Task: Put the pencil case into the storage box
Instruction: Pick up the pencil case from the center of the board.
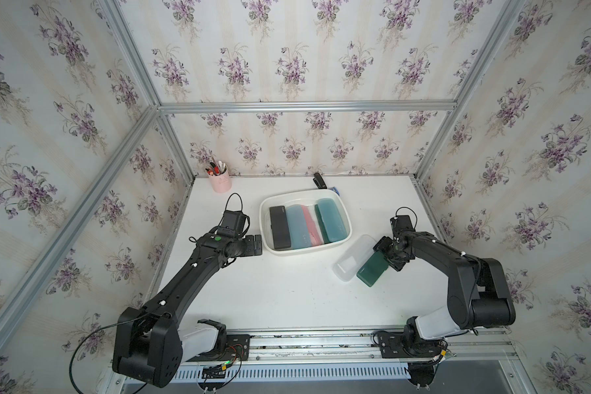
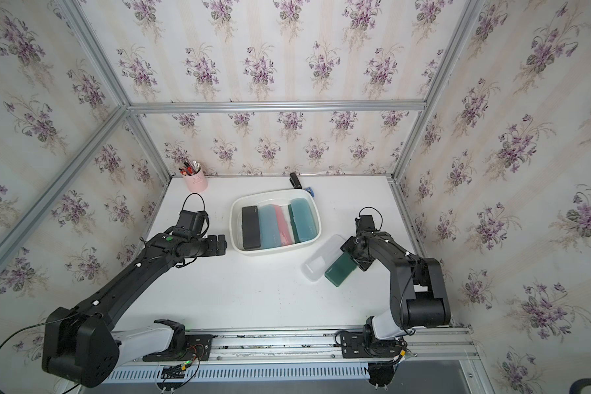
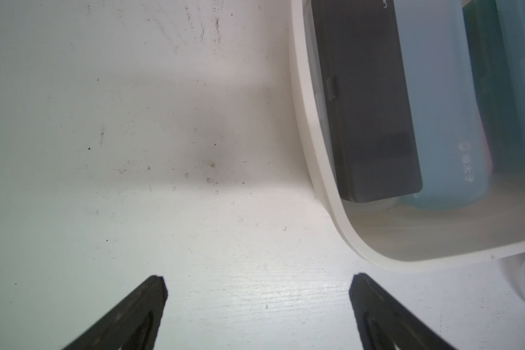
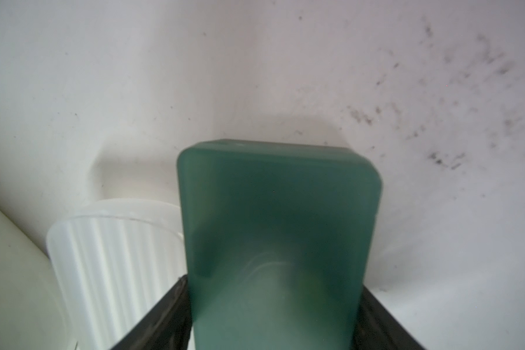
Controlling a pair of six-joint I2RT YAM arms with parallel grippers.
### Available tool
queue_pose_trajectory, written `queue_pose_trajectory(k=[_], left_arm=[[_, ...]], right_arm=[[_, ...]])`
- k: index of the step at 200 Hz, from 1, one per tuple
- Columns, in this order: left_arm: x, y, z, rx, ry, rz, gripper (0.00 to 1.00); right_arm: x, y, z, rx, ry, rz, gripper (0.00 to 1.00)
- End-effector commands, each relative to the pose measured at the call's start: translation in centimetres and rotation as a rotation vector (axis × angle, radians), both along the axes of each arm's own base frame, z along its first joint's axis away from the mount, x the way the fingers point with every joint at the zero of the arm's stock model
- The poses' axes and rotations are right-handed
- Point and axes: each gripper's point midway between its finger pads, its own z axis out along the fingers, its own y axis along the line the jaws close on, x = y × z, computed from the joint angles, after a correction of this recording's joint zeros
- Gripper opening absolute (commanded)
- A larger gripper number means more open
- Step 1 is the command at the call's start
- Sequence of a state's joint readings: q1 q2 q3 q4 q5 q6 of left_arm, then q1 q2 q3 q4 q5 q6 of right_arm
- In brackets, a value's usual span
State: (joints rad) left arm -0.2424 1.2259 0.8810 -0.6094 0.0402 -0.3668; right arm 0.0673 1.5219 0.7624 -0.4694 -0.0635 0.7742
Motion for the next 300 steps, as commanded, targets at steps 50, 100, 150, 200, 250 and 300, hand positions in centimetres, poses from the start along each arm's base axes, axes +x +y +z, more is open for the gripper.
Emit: queue_pose_trajectory(k=[50,100,150,200,250,300], left_arm=[[0.0,0.1,0.3,0.000,-0.014,0.003,0.99],[-0.2,0.2,0.4,0.000,-0.015,0.004,0.99],[-0.1,0.2,0.3,0.004,-0.011,0.006,0.99],[0.0,0.2,0.3,0.011,-0.005,0.007,1.00],[0.3,0.4,0.1,0.022,0.009,0.014,0.99],[0.6,0.5,-0.1,0.033,0.027,0.027,0.99]], right_arm=[[-5.1,-1.1,-0.5,-0.062,0.211,0.031,0.76],[-3.2,-0.9,1.6,-0.059,0.128,0.051,0.74],[-1.9,-0.5,3.4,-0.043,0.069,0.080,0.72],[1.2,0.3,7.2,-0.027,-0.038,0.147,0.71],[6.7,2.8,12.2,-0.046,-0.182,0.270,0.68],[13.9,10.3,15.3,-0.100,-0.280,0.455,0.68]])
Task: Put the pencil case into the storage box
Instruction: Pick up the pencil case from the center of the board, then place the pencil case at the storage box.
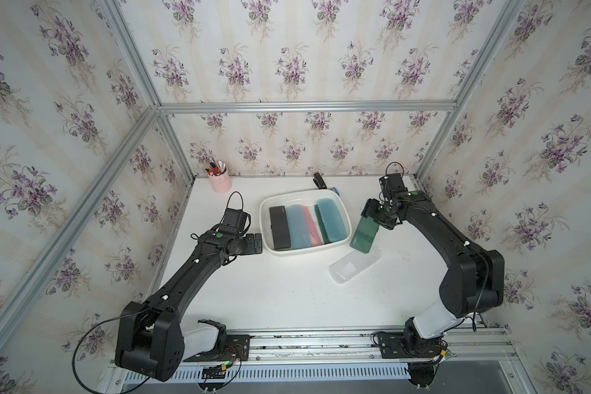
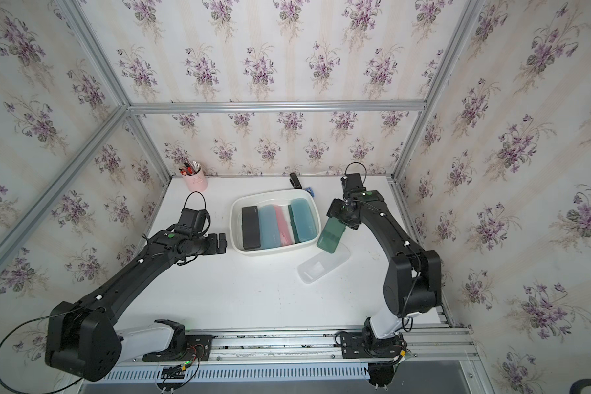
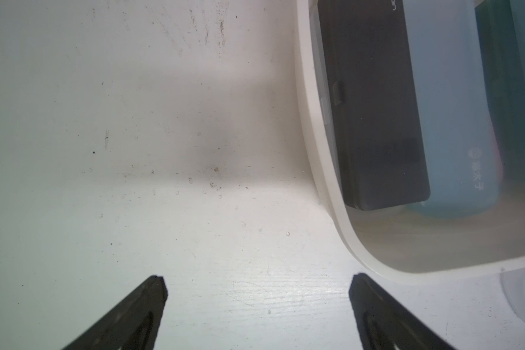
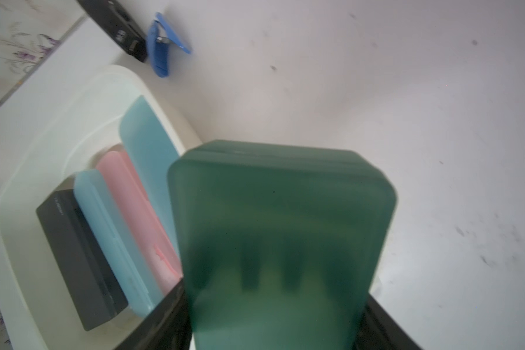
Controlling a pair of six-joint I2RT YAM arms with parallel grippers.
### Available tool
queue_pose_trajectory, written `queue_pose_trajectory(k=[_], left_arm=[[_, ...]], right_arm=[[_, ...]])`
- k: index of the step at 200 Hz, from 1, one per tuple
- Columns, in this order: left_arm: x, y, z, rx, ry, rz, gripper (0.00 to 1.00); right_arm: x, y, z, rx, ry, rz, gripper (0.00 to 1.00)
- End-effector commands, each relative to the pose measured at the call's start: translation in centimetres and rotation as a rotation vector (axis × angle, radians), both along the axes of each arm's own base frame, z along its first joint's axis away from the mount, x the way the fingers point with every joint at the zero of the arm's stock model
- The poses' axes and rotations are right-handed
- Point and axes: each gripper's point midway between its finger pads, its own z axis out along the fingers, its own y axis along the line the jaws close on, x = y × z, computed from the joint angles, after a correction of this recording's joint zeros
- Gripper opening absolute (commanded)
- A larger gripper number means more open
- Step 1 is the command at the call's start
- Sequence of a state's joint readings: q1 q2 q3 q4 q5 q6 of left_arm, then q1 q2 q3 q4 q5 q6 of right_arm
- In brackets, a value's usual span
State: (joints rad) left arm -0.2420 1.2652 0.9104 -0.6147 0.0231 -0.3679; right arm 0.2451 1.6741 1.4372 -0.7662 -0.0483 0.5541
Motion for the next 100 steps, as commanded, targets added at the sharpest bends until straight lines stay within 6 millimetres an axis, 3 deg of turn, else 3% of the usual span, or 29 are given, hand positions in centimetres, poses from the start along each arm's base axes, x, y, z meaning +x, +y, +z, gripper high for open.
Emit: queue_pose_trajectory(k=[1,58,100], left_arm=[[-0.1,0.4,-0.1,0.016,0.016,0.017,0.99],[-0.1,0.6,-0.1,0.025,0.027,0.032,0.99],[-0.3,0.8,-0.3,0.035,0.036,0.040,1.00]], right_arm=[[2.8,2.7,0.9,-0.049,-0.039,0.074,0.68],[10.2,10.0,1.9,-0.110,-0.106,0.232,0.68],[11.4,13.8,-0.3,-0.144,-0.106,0.325,0.68]])
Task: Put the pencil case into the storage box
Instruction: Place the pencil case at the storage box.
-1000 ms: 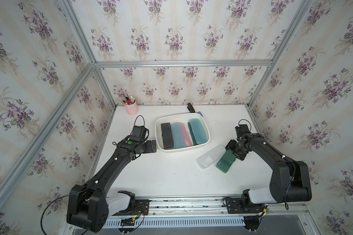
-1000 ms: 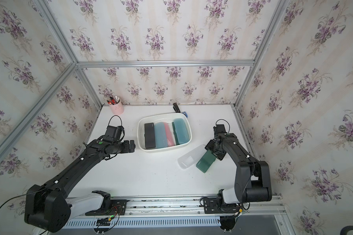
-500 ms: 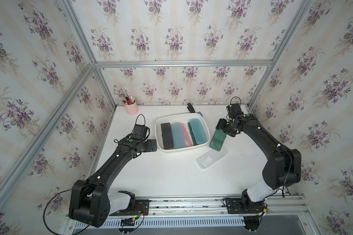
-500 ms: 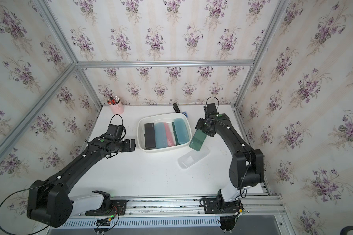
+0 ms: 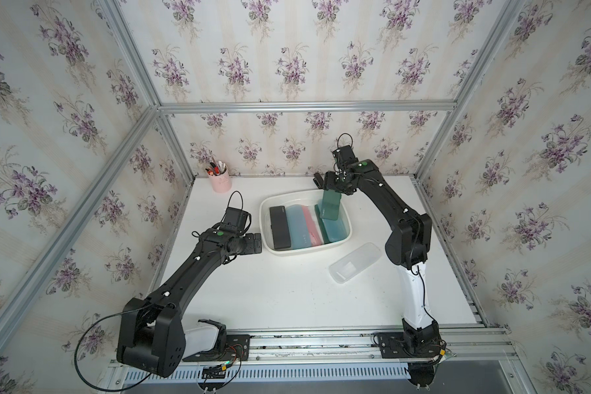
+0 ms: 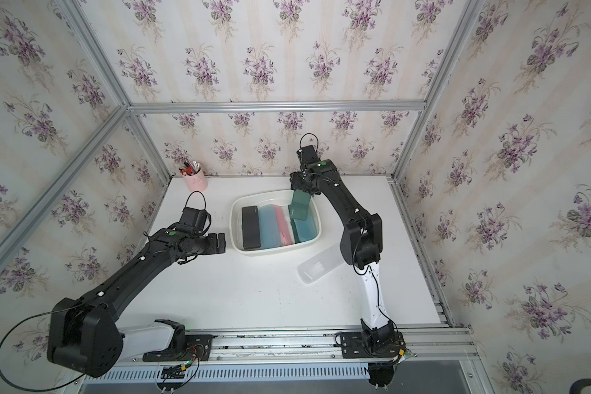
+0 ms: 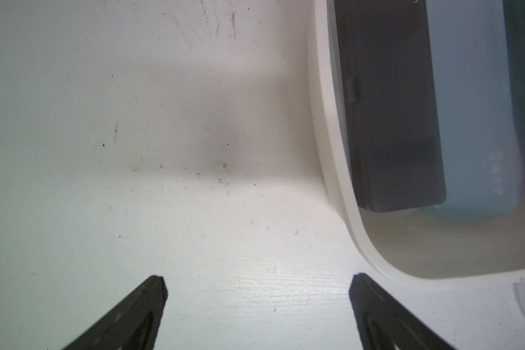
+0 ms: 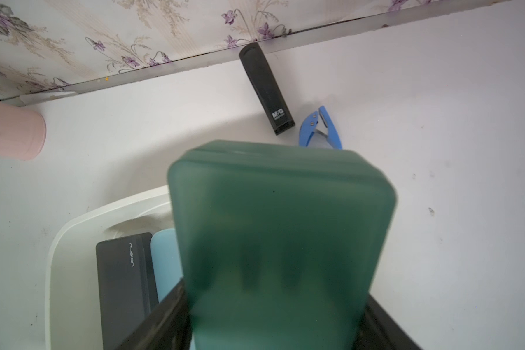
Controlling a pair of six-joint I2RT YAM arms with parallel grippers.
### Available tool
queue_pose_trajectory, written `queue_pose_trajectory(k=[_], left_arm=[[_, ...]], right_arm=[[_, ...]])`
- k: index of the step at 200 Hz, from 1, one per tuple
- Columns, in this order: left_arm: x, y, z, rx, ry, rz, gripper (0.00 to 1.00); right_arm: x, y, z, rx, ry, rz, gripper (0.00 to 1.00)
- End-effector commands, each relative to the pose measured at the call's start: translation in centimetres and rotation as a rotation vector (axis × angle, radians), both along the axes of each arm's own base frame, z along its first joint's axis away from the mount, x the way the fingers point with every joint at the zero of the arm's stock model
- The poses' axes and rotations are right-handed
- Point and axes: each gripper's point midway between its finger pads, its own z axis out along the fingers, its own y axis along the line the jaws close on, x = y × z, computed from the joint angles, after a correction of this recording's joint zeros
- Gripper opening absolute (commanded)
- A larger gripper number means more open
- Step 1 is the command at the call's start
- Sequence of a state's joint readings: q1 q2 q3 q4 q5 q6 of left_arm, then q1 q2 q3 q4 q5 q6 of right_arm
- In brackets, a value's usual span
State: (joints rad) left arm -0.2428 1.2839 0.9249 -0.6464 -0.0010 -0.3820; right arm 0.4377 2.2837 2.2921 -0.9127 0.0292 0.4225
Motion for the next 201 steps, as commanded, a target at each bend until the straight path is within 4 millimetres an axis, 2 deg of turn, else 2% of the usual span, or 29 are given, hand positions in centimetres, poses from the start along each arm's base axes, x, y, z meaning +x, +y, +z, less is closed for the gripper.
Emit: queue_pose_trajectory(k=[1,52,75,77,81,134,201], left_arm=[[-0.1,0.3,0.0,0.013,0.005,0.016,1.00],[0.0,0.5,0.0,0.020,0.007,0.019,0.99],[-0.1,0.4,-0.2,0.021,0.010,0.018,0.99],[-0.1,0.5,-0.1,0.022,0.010,0.016,1.00],[-0.1,0.5,-0.2,0.024,0.012,0.016,0.99],[-0.2,0.5,-0.6,0.027,0.019,0.017,0.99],[-0.1,0.5,-1.0,0.030,0.027,0.014,1.00]], right_arm=[[-0.8,0.9,-1.3,-0.061,0.028,0.054,0.68],[-1.5,3.8,-3.5,-0.099,0.031,0.113,0.68],[-1.6,3.9,-4.5,-0.125,0.042,0.123,0.68],[-2.4,5.4,-4.6,-0.129,0.041,0.153,0.68],[-2.8,5.9,-4.9,-0.136,0.045,0.167,0.68],[-4.0,6.4,-7.8,-0.206,0.091,0.212,0.69],[-4.5,6.4,-9.9,-0.238,0.128,0.232,0.70]])
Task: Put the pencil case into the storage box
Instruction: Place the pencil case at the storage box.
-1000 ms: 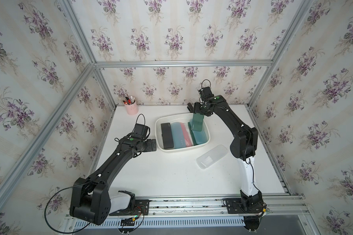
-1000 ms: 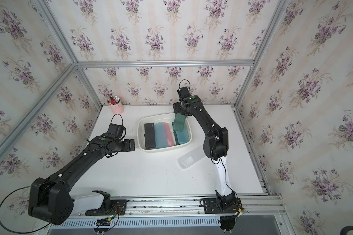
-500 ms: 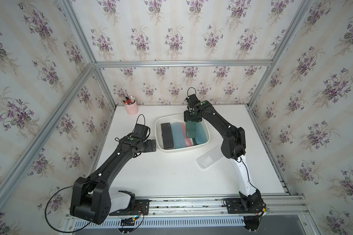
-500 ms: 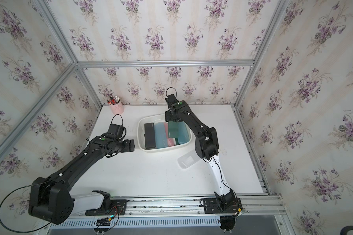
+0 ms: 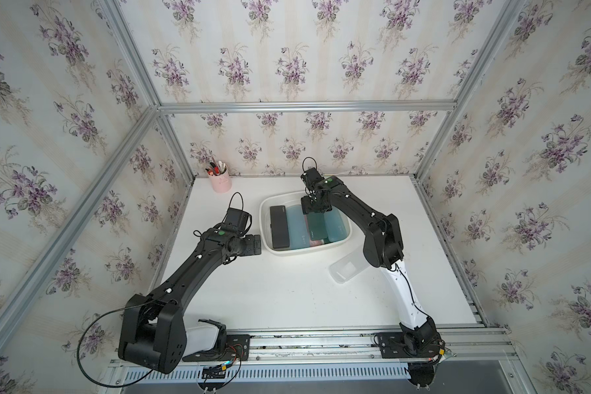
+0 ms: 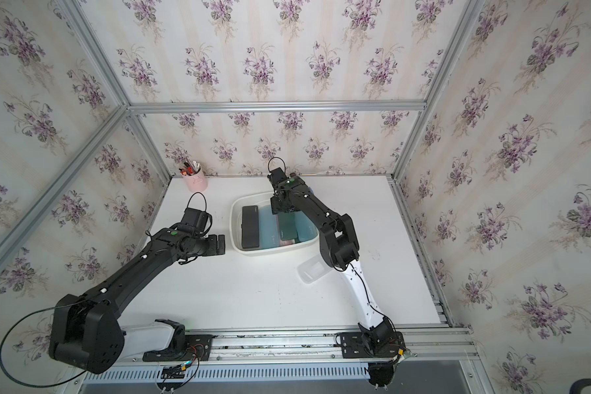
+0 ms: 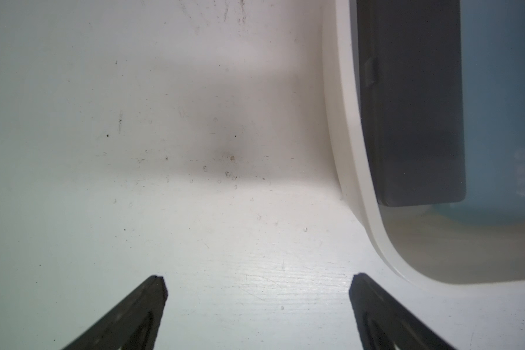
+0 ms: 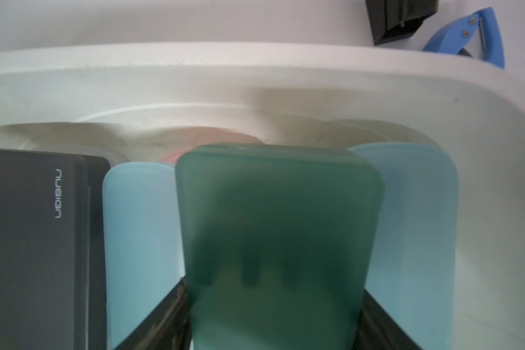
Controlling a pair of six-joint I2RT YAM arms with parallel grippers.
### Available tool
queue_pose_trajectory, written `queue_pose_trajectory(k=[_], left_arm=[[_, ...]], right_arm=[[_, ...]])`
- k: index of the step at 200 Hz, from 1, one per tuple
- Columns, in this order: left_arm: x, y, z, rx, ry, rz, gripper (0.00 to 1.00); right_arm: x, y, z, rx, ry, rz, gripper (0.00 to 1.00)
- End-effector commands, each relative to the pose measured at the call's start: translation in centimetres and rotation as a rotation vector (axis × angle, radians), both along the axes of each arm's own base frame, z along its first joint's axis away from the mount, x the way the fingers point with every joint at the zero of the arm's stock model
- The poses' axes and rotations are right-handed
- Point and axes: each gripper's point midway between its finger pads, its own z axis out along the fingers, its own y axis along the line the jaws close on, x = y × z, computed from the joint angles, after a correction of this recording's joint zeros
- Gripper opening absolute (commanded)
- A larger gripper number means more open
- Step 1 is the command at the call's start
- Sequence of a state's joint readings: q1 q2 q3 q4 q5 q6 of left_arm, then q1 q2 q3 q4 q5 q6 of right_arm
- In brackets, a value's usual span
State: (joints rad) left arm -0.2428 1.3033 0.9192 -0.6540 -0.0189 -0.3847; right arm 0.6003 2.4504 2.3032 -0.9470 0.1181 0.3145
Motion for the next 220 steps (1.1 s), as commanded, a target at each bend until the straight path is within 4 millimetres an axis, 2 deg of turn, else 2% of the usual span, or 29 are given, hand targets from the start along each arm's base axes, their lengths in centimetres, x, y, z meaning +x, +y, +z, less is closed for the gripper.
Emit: queue_pose_trajectory(k=[1,34,68,110,140,154,167,184,206,209,220], left_arm=[[0.1,0.1,-0.1,0.007,-0.002,0.004,1.00],[0.0,0.2,-0.2,0.008,0.001,0.006,0.99],[0.2,0.2,0.2,0.011,-0.005,0.005,0.99],[0.3,0.2,0.6,0.011,-0.012,0.007,1.00],[0.2,0.3,0.9,0.013,-0.020,0.009,0.99],[0.2,0.3,1.4,0.013,-0.030,0.008,1.00],[0.4,0.3,1.9,0.009,-0.040,0.006,1.00],[0.7,0.0,2.6,-0.003,-0.055,0.001,0.99],[1.5,-0.8,3.0,-0.031,-0.064,-0.014,1.00],[1.6,-0.9,2.9,-0.034,-0.063,-0.018,0.99],[2.2,-1.4,3.0,-0.039,-0.065,-0.030,0.99]], right_arm=[[-0.4,-0.2,-0.8,-0.029,0.019,0.014,0.70],[-0.8,0.0,-1.6,-0.026,0.038,0.025,0.75],[-0.3,-0.2,-1.0,-0.039,0.011,0.016,0.99],[0.3,-0.1,2.1,0.003,-0.060,-0.011,1.00],[-0.1,-0.2,4.9,0.057,-0.112,-0.019,1.00],[-0.6,-1.0,6.0,0.055,-0.140,-0.028,1.00],[-1.3,-2.3,6.8,0.035,-0.164,-0.054,1.00],[-2.5,-5.0,7.3,0.026,-0.178,-0.133,1.00],[-5.7,-9.0,5.4,0.046,-0.130,-0.256,1.00],[-5.6,-11.0,5.4,0.047,-0.126,-0.304,1.00],[-7.2,-13.6,4.2,0.061,-0.098,-0.382,1.00]])
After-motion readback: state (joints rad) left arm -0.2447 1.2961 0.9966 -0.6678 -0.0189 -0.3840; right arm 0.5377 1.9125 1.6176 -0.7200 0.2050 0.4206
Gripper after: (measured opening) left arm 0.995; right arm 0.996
